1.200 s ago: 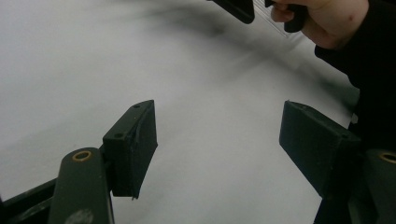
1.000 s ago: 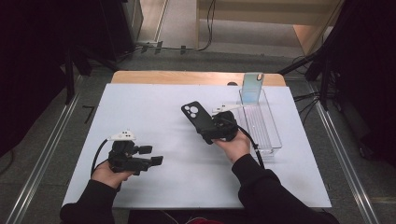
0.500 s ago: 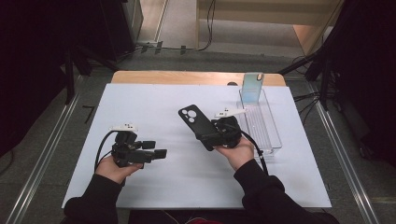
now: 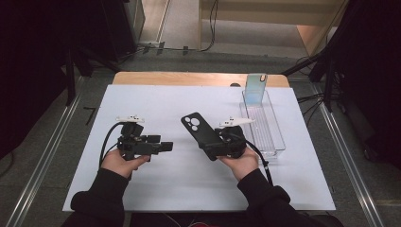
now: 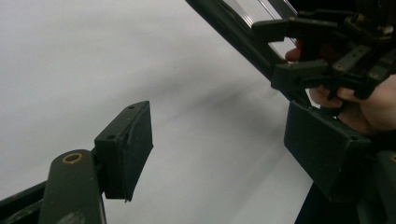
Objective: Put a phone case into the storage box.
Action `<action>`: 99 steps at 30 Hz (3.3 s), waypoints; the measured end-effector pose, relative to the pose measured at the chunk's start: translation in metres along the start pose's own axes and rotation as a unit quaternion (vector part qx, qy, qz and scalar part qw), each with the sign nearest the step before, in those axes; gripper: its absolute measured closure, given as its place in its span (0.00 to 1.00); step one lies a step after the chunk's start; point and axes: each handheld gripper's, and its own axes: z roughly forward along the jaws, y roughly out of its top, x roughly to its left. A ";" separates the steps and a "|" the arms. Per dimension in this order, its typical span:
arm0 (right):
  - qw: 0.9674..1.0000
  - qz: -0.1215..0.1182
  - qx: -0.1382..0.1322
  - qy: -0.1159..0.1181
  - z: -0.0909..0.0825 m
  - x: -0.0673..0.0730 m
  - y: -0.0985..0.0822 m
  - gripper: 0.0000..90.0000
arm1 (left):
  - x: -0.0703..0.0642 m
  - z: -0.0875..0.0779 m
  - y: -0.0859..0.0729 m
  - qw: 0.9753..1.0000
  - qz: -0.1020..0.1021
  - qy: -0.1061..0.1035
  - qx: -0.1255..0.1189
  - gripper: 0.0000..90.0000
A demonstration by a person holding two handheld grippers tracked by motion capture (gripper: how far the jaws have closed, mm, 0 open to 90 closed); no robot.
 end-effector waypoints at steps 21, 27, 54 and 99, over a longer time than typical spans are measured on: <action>0.999 0.027 -0.029 0.001 0.013 0.016 -0.013 0.15 | -0.001 0.023 0.026 0.999 -0.025 0.023 -0.028 0.30; 0.999 0.035 -0.036 0.007 0.015 0.020 -0.013 0.15 | -0.002 0.029 0.034 0.998 -0.029 0.037 -0.029 0.30; 0.997 0.029 -0.068 0.027 0.019 0.032 -0.018 0.15 | 0.001 0.049 0.045 0.994 -0.102 0.012 -0.048 0.73; 0.993 -0.068 -0.031 0.091 0.000 0.012 0.005 0.00 | -0.022 0.021 0.044 0.992 -0.034 -0.002 -0.120 0.92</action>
